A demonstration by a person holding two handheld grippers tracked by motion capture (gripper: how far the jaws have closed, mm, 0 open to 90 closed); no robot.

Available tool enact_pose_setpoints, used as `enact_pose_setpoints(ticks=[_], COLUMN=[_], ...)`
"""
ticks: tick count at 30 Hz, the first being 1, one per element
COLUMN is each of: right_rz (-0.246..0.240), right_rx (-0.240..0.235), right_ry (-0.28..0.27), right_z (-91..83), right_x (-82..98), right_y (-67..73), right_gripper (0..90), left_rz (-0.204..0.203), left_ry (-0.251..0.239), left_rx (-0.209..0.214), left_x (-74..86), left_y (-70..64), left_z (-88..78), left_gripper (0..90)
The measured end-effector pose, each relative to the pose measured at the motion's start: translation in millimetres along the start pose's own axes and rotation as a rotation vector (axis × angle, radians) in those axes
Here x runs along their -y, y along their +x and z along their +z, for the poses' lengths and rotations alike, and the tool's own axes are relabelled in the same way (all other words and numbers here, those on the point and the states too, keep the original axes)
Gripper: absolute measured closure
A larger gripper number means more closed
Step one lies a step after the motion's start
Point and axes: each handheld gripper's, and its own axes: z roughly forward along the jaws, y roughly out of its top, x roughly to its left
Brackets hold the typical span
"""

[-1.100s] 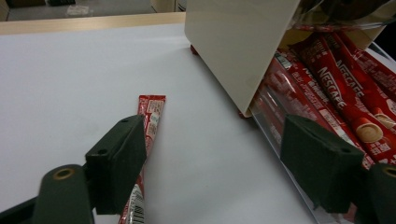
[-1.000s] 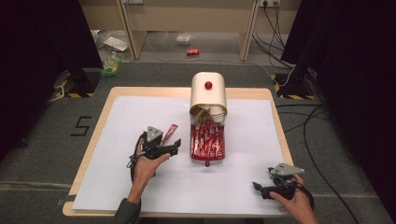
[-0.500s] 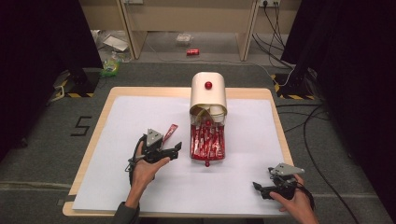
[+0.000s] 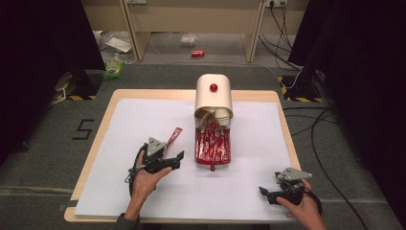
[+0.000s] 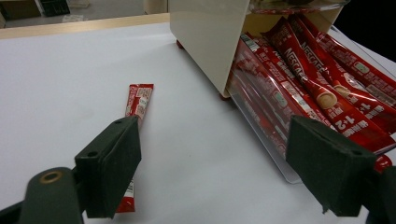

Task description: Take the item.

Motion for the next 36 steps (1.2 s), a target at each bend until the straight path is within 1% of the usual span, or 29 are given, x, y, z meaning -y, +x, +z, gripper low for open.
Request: enact_pose_setpoints(ticks=[6,12,23,31,36], right_rz=[0.002,0.000,0.000,0.001,0.000], right_rx=[-0.001,-0.001,-0.001,0.000,0.000], right_ry=[0.001,-0.001,0.000,0.000,-0.001], right_z=[-0.1,0.1,0.0,-0.1,0.0], right_x=[0.0,0.0,0.0,0.0,0.0], right_y=[0.2,-0.1,0.0,0.2,0.0], right_gripper=[12.8,12.8,12.8,12.8,12.8], left_rz=[0.013,0.016,0.021,0.036,0.042], left_ry=[-0.011,-0.012,-0.007,-0.006,0.005], left_rx=[0.007,0.012,0.022,0.038,0.057], left_x=[1.0,4.7,13.3,20.1,27.6], left_y=[-3.5,-6.0,-9.7,-15.0,-21.9], left_z=[-6.1,-12.7,-16.4,-20.1,-22.6], left_gripper=[17.9,17.5,17.0,16.8,16.7])
